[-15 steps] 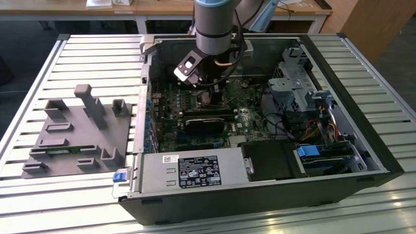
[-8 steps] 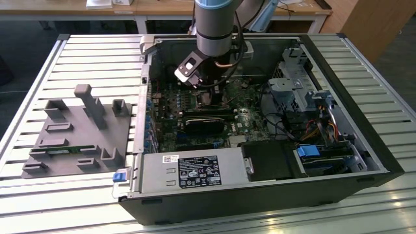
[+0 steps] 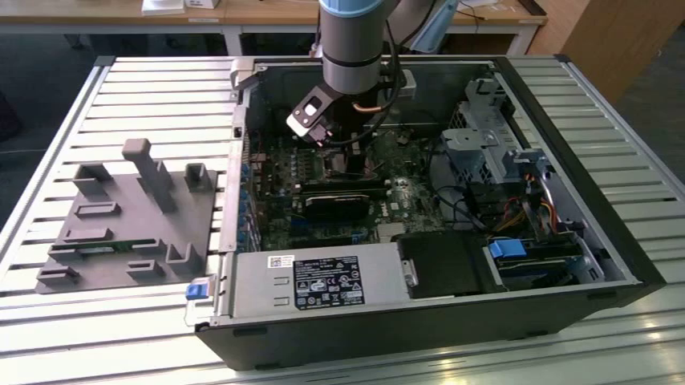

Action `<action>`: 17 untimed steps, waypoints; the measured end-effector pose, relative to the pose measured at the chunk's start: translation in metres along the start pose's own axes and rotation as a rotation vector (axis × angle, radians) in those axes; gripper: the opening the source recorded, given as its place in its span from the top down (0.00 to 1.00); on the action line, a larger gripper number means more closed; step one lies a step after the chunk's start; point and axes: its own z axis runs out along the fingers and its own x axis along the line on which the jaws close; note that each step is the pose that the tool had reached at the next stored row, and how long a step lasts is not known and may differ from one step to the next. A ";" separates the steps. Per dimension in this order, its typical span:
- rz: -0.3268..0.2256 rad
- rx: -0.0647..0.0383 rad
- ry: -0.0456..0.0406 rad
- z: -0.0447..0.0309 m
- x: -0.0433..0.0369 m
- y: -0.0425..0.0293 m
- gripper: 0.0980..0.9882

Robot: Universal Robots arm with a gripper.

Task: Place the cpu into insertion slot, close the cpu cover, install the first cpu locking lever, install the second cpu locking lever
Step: 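Place the cpu into insertion slot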

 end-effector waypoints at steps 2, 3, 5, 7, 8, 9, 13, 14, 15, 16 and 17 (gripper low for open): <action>0.000 0.000 -0.0003 0.0007 0.0002 -0.0001 0.51; 0.000 0.000 -0.0003 0.0011 0.0003 -0.0001 0.51; 0.000 0.000 -0.0001 0.0014 0.0004 -0.0001 0.51; 0.000 0.000 0.0002 0.0016 0.0004 -0.0001 0.51; 0.000 0.000 0.0002 0.0016 0.0004 -0.0001 0.51; 0.000 0.000 0.0002 0.0017 0.0004 -0.0001 0.51; 0.000 -0.001 0.0010 0.0021 0.0006 0.0000 0.49; 0.000 0.000 0.0003 0.0019 0.0004 -0.0001 0.42; 0.000 0.000 0.0004 0.0019 0.0004 -0.0001 0.42; 0.000 0.000 0.0003 0.0019 0.0005 -0.0001 0.42; 0.000 0.000 0.0003 0.0020 0.0006 -0.0001 0.42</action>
